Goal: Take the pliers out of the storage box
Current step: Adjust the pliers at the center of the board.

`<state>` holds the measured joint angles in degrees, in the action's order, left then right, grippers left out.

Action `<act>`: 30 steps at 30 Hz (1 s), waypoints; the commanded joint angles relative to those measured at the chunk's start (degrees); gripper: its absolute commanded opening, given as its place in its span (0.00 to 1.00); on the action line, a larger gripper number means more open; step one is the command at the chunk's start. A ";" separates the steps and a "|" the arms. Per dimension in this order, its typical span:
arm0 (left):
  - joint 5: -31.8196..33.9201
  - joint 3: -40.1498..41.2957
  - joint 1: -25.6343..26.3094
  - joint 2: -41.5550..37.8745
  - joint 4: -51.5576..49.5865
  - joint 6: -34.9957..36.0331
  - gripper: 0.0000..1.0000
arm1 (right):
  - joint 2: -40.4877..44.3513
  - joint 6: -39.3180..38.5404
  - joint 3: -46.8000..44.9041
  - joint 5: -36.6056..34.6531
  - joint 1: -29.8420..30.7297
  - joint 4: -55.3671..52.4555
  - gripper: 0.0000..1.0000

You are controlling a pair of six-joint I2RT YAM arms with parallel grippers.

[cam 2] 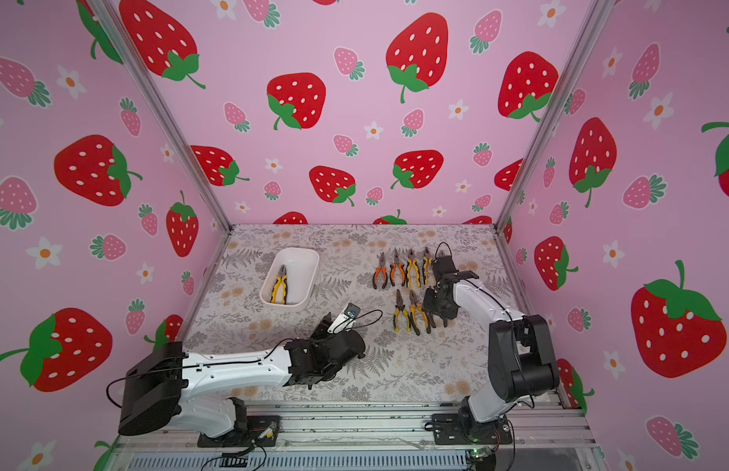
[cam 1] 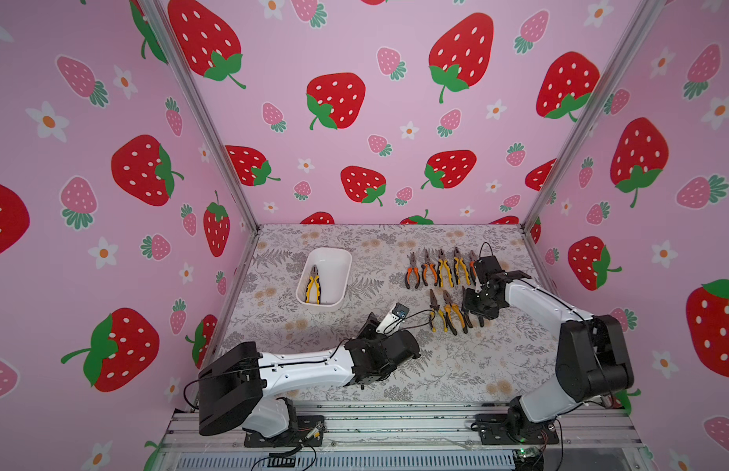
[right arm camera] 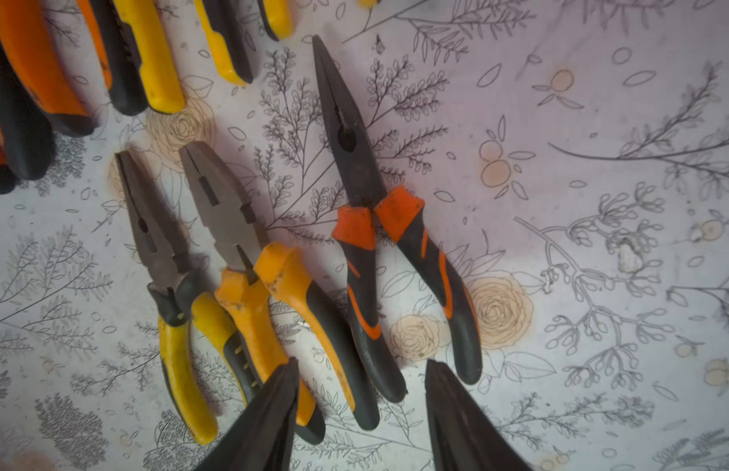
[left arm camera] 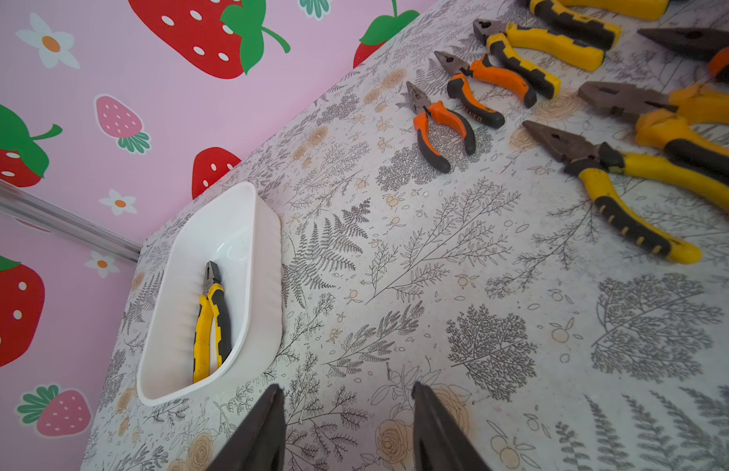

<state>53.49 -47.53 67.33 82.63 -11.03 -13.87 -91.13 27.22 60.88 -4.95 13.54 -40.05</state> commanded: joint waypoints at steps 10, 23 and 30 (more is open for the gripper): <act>0.37 -2.58 -0.18 1.03 -0.84 0.47 0.51 | -7.64 -2.18 5.54 -3.13 -2.28 -1.35 0.85; 0.43 -2.35 -0.18 0.57 -0.77 0.33 0.51 | -11.08 -1.21 5.85 -3.47 -3.43 -1.25 0.79; 0.39 -2.21 -0.18 0.34 -0.58 0.31 0.51 | -8.21 -1.08 1.19 -3.76 -3.43 -0.03 0.70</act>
<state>53.43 -47.86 67.33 83.02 -11.00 -13.50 -101.30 25.82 64.07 -8.21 10.44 -39.62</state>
